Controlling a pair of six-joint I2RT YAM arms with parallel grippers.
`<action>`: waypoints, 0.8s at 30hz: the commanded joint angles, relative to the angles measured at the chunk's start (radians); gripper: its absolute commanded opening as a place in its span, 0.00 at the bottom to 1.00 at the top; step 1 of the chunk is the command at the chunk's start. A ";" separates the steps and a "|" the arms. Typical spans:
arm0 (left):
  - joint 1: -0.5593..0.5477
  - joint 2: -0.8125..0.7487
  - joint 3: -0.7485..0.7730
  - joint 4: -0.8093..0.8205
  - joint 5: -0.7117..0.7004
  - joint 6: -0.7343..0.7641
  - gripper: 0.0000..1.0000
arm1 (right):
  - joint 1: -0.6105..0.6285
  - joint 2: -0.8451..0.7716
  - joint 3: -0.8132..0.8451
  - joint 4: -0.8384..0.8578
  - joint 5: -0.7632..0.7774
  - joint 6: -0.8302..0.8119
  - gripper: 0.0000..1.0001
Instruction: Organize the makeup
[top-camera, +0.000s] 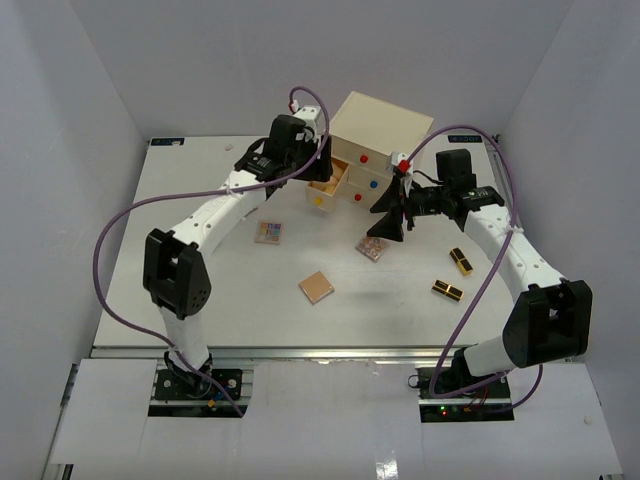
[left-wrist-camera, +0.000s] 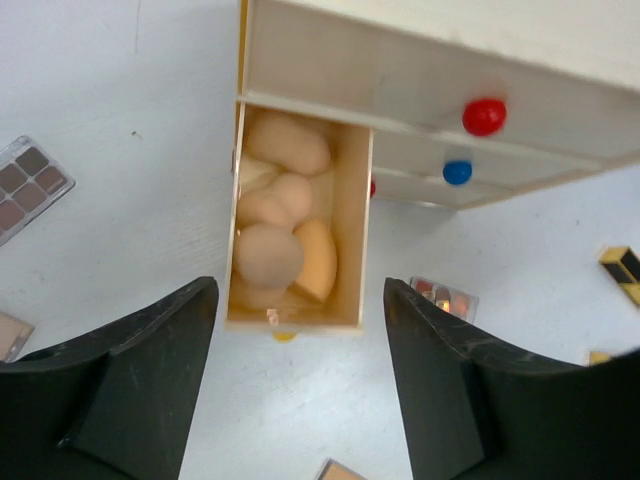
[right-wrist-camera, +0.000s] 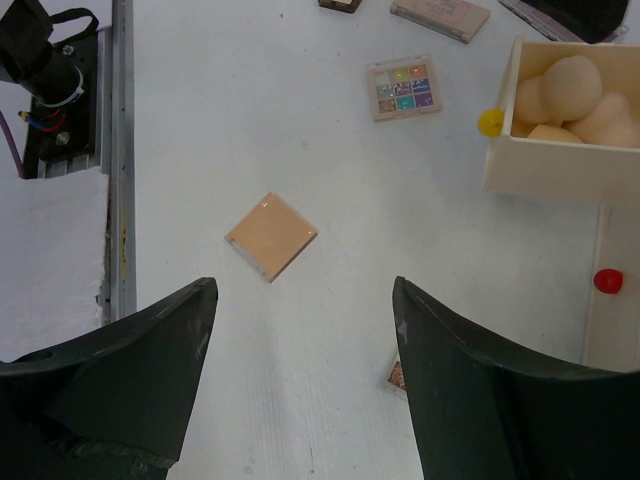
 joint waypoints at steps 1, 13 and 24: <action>0.011 -0.217 -0.152 0.139 0.085 -0.030 0.81 | -0.006 0.000 -0.002 0.021 0.008 -0.015 0.77; 0.060 -0.521 -0.519 0.272 0.145 -0.092 0.86 | -0.004 0.010 0.065 0.005 0.072 -0.015 0.78; 0.161 -0.662 -0.796 0.376 0.229 -0.184 0.73 | 0.044 0.148 0.442 -0.080 0.370 0.068 0.77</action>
